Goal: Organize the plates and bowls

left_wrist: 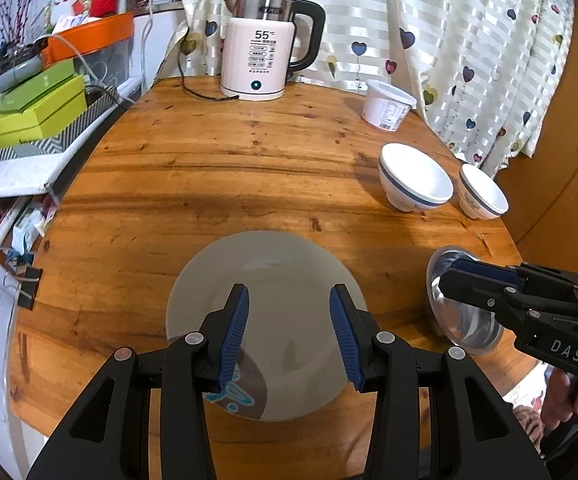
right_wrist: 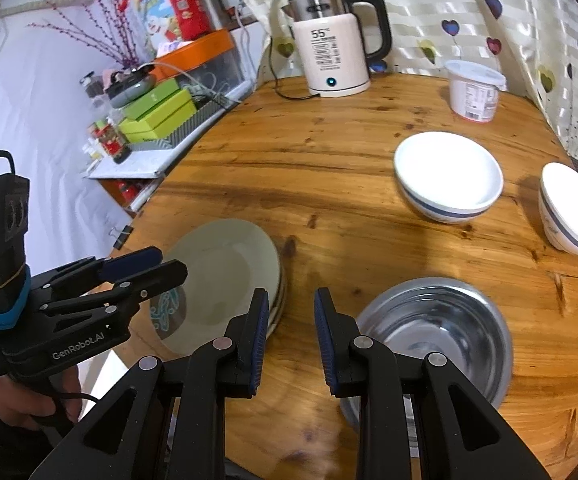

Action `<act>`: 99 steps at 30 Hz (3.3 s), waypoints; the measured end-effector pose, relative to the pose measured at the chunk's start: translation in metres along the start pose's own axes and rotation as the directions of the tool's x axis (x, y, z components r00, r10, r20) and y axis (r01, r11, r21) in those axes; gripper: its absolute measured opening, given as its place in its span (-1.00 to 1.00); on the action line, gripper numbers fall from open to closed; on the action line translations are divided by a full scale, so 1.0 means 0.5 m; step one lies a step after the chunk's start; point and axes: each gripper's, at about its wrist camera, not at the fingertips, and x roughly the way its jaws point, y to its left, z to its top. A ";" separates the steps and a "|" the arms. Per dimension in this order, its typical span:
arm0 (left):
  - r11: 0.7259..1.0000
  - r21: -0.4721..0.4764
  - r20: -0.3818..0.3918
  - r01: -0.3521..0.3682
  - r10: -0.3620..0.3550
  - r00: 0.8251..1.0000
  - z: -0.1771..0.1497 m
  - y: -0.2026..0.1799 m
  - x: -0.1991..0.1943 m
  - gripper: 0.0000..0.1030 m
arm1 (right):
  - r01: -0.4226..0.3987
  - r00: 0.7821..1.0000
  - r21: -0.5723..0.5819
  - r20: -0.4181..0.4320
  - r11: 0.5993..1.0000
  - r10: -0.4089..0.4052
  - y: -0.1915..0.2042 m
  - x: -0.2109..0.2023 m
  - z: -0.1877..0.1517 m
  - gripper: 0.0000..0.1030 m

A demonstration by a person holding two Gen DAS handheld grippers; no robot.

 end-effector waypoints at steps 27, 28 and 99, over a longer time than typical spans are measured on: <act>0.995 0.092 -0.034 0.036 -0.033 0.999 0.061 -0.090 0.059 -0.16 | 0.047 0.998 0.119 0.039 0.992 -0.052 -0.116 -0.043 0.014 -0.41; 0.995 0.094 -0.036 0.039 -0.036 0.999 0.063 -0.092 0.063 -0.16 | 0.049 0.998 0.126 0.040 0.991 -0.054 -0.122 -0.043 0.015 -0.37; 0.982 0.088 -0.143 0.169 -0.155 0.978 0.243 -0.224 0.312 -0.36 | 0.122 0.990 0.328 0.028 0.937 -0.139 -0.350 0.070 0.143 -0.66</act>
